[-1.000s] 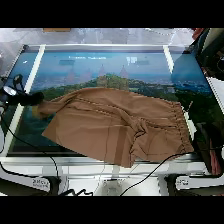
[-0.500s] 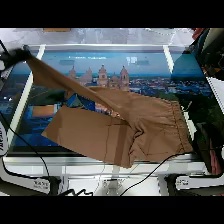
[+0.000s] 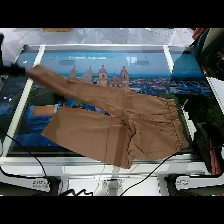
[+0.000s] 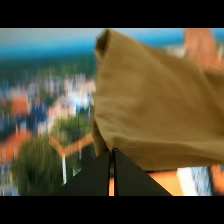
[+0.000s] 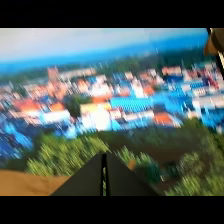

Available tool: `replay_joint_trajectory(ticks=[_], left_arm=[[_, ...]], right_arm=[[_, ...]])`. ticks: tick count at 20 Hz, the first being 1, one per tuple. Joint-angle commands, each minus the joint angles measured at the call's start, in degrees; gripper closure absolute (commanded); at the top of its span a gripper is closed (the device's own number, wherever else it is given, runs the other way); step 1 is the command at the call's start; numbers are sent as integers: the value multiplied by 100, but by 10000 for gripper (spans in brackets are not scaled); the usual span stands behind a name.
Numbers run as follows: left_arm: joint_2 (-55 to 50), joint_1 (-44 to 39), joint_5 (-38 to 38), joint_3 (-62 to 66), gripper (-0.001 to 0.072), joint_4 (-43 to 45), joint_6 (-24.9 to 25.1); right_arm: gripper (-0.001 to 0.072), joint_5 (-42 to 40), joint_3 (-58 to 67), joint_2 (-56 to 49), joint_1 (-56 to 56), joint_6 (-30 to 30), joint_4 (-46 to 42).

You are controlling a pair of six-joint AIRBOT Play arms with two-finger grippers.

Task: Fold the clothes and pants, and hang the long-sleeved shirts on hangers.

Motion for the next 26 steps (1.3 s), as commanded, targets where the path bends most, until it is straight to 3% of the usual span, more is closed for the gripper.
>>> replay_joint_trajectory(ticks=[1,4,6,8,14,15,16,19,22,26], left_arm=[[-74,468,-901,-732,698,297,643],[-271,511,-870,-881,696,334,1279],[-363,468,-647,-881,695,332,1338],[-391,422,-348,-881,695,323,1335],[-393,221,-107,-879,695,310,1338],[-393,210,-96,-879,695,308,1338],[-398,184,-96,-879,694,313,1335],[-413,149,-96,-879,695,310,1338],[-415,105,-59,-881,695,310,1338],[-415,-31,166,-881,695,313,1338]], right_arm=[[689,684,-55,-160,-251,-9,-264],[689,1733,-382,-354,-717,-22,114],[689,2074,-745,-374,-1005,-490,833],[689,2192,-1176,-380,-1266,-1213,1648],[682,1989,-3001,-627,-2199,-1784,3268],[539,1781,-3250,-686,-2264,-1690,3259],[243,1554,-3462,-743,-2297,-1493,3235],[216,1126,-3657,-1016,-2284,-1453,3445],[180,678,-3657,-1270,-2253,-1825,4140],[144,455,-3646,-1596,-2017,-1917,4124]])
